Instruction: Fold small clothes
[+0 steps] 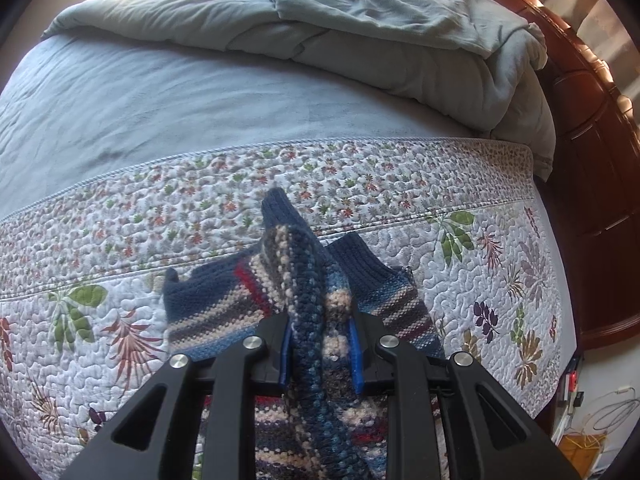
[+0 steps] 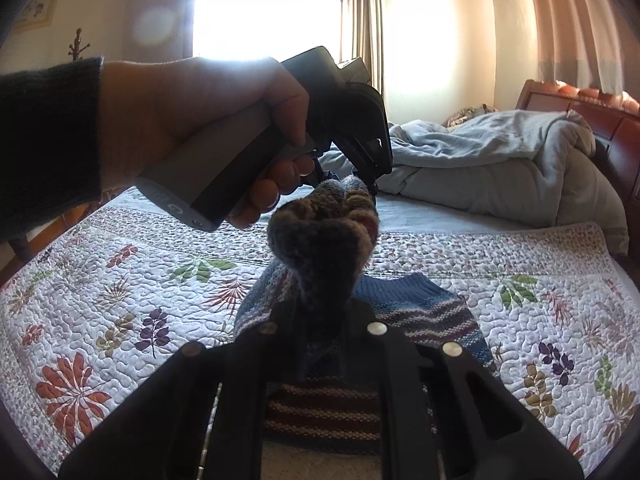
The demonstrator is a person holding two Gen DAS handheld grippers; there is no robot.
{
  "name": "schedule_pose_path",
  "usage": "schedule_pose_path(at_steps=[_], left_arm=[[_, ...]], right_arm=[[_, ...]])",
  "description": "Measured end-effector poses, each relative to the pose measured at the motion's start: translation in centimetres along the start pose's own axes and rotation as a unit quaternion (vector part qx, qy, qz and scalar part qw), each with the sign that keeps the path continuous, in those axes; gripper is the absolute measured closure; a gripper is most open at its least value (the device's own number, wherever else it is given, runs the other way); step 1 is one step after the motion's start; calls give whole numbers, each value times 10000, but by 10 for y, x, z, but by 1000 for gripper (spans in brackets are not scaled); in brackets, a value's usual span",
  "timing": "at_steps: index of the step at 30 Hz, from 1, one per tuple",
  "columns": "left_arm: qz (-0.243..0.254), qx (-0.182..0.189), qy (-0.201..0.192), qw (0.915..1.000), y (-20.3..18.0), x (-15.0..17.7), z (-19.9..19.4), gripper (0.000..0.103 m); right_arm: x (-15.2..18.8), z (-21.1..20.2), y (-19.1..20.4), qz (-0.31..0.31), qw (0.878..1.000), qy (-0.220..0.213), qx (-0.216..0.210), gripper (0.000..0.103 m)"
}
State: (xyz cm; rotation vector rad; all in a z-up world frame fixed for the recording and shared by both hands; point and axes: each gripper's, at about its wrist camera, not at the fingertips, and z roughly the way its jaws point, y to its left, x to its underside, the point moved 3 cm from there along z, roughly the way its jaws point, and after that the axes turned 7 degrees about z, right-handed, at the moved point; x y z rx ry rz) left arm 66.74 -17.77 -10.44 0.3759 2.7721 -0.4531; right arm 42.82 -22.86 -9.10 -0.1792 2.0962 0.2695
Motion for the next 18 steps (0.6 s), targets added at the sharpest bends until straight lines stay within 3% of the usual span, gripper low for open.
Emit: schedule_pose_path(at_steps=[18], left_arm=[[137,-204,250,9994,-57,-6,61,81]], right_arm=[[31,12,-88,968,9937,562,-74,92]])
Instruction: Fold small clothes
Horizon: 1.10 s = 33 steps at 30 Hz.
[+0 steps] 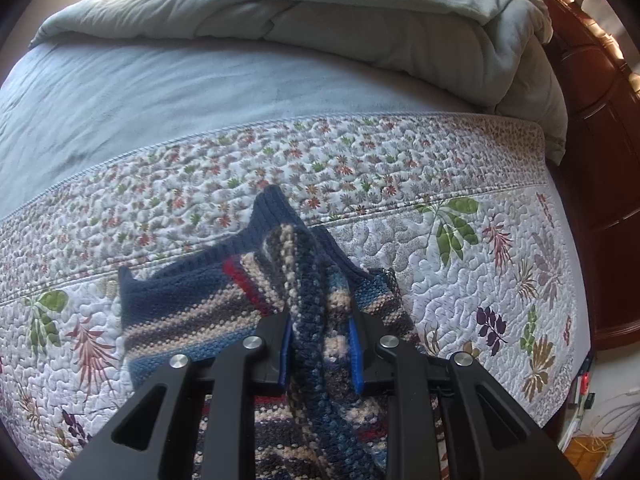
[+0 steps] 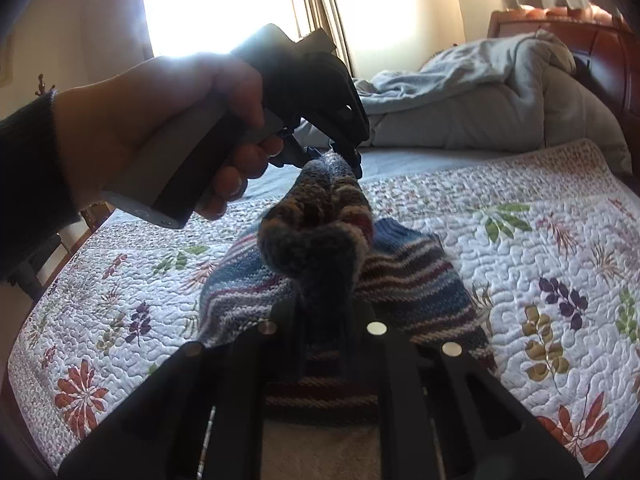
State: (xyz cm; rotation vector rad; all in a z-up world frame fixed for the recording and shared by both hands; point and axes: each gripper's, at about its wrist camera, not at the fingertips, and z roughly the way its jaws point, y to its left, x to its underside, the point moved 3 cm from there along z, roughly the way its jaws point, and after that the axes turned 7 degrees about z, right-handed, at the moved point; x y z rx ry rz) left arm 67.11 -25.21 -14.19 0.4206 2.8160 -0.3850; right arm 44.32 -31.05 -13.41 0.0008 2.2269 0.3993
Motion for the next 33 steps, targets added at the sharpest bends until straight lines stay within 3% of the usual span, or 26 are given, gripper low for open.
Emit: schedule_pose_path(at_steps=[4,18,20,21,22,24,25,27,30,33], left_arm=[[85,36,87,9999,-16,0,21,81],[180,-138,300,9993,-39,5,71,80],[201,-148,270,9993,-41,6,73,75],[221,-112,242,9994,-43,6,73,64],[276,-68,175,9994,-46,6,71,45],[404,-67,-34,9992,-51,5,63,30],[461,-39,-188,9988,-52,4,54,27],[438,15,-432,9981,-49,4,36,25],[298,195,-820,9960,-36,21,1,21],[308,539,-1268,9900,-15,79,-39,20]], right_arm=[[11,4,-27,161,9997,186,68,92],[31,19,-84,1438,9842,793,-664,92],[32,20,-89,1551,9812,846,-774,91],[33,20,-91,1616,9795,877,-819,90],[34,21,-94,1694,9774,921,-872,90],[36,22,-98,1816,9738,989,-949,88],[38,22,-100,1888,9713,1037,-1005,87],[41,22,-106,2051,9668,1066,-1093,79],[43,21,-114,2258,9618,1073,-1115,40],[42,17,-117,2457,9527,1123,-1392,36]])
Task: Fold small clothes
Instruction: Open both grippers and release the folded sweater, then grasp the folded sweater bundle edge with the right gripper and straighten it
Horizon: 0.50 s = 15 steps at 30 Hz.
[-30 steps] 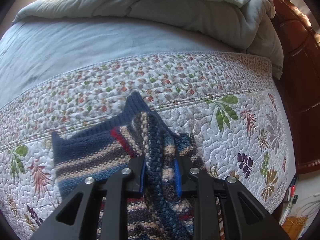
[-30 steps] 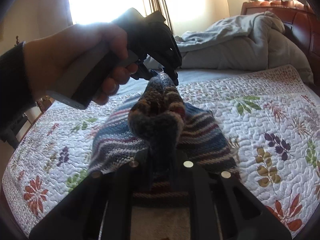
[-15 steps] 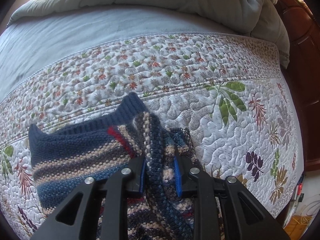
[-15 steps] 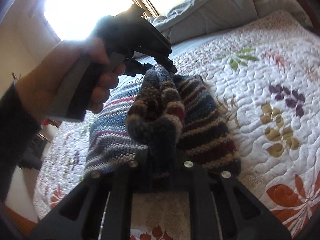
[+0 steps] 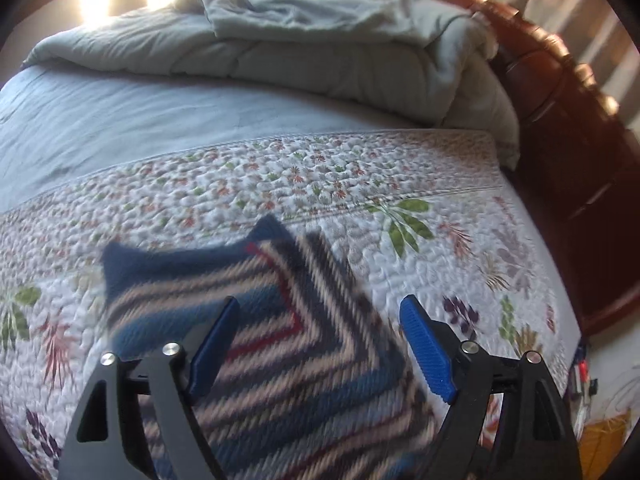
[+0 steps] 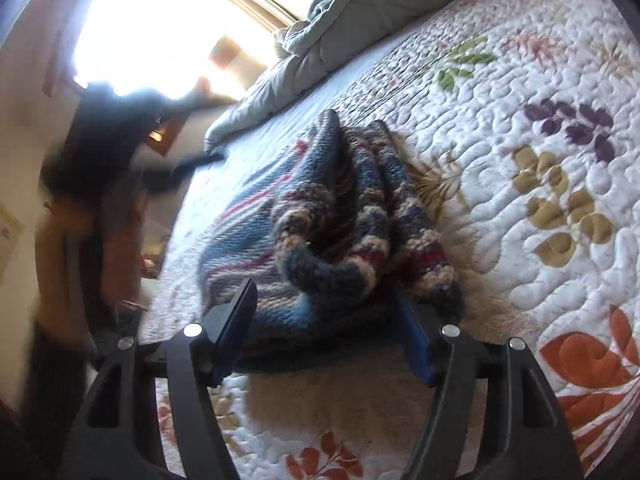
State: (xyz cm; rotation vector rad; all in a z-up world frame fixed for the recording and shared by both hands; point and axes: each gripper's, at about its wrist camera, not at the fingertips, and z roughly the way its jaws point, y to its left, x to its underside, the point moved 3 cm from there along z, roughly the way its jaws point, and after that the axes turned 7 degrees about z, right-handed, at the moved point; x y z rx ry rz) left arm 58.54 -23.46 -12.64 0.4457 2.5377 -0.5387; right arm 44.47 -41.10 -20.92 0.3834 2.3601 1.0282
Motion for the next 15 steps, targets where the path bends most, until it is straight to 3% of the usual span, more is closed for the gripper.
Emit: schedule_pose_path(at_steps=[4,7,10,12,15], left_arm=[[-297,223,-542,9978,23,92,-66,15],[-381,273,-642,9968,31,172,-97,12],[-366,409,-319,9980,28,249,-106,12],[-356,376,-157,9985,26,283,-109,12],[-628,652,-30,9959,26,321,-115,12]], right_arm=[[-7,-11,-5,296,9993,-70,-234,30],[-18,-27,-10,432,9976,-499,-219,32],[-26,-30,-4,234,9978,-566,-254,32],[-28,-23,2,-33,9986,-518,-129,32],[-25,-7,5,-366,9987,-357,90,32]])
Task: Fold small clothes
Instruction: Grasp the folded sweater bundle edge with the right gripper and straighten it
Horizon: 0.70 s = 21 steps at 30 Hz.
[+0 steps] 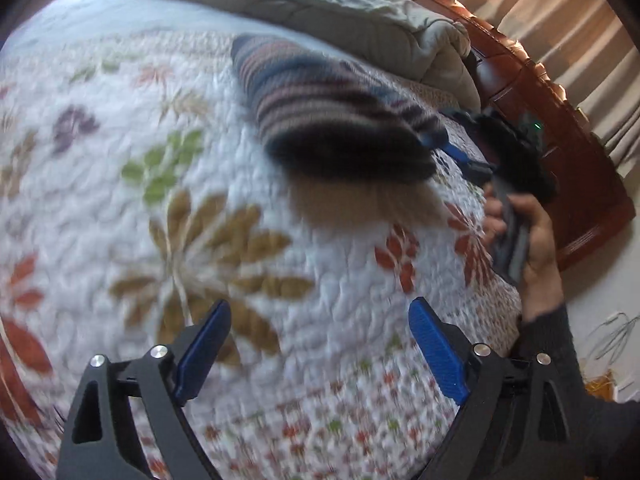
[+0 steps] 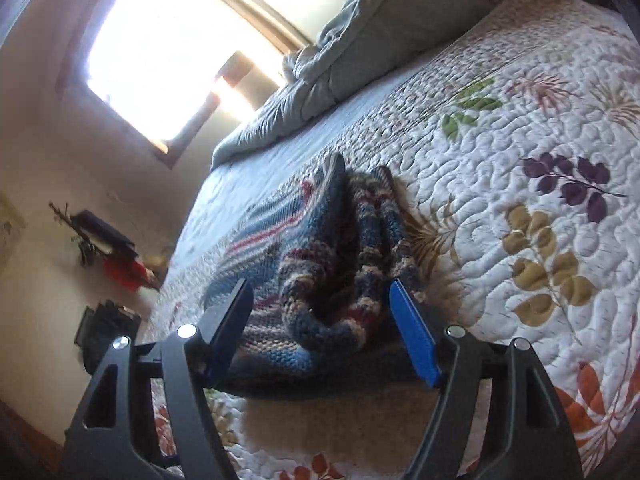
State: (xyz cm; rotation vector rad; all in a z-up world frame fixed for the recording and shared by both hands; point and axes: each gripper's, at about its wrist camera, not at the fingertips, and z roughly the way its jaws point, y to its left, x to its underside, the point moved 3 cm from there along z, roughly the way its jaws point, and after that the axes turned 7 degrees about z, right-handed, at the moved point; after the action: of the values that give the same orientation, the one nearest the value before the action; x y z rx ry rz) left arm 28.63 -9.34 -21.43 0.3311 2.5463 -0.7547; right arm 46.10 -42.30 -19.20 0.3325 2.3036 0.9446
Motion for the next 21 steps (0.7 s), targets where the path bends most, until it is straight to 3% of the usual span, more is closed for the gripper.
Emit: schedule_pose_path(at_steps=[2,4,7,12,15,17,18,21], left_arm=[[-248,116,42,9996,5,13,1,12],[-514,278,95,9982,10,18,5,12],[-602,313,-11,9977,11,11,4,12],[-253,459,-213,9984,-2,-13,2,12],[-112,399,-239,9989,0,-27,11,12],[-126,488,-269,9984,4,-34,17,12],[-85,511,-279,9983,7,-36,21,12],[60,635,-318,9975,14,-38,27,12]], right_arm=[[2,15,-2,-148,9997,162,141,40],[4,28,-6,-311,9983,377,309,84],[0,12,-10,-269,9988,338,220,87],[-5,-24,-11,-323,9992,6,234,87],[17,4,-23,-397,9959,752,317,82],[23,8,-23,-577,9936,896,373,75],[20,5,-21,-596,9938,886,309,71],[-7,-5,-14,-313,9969,717,75,40]])
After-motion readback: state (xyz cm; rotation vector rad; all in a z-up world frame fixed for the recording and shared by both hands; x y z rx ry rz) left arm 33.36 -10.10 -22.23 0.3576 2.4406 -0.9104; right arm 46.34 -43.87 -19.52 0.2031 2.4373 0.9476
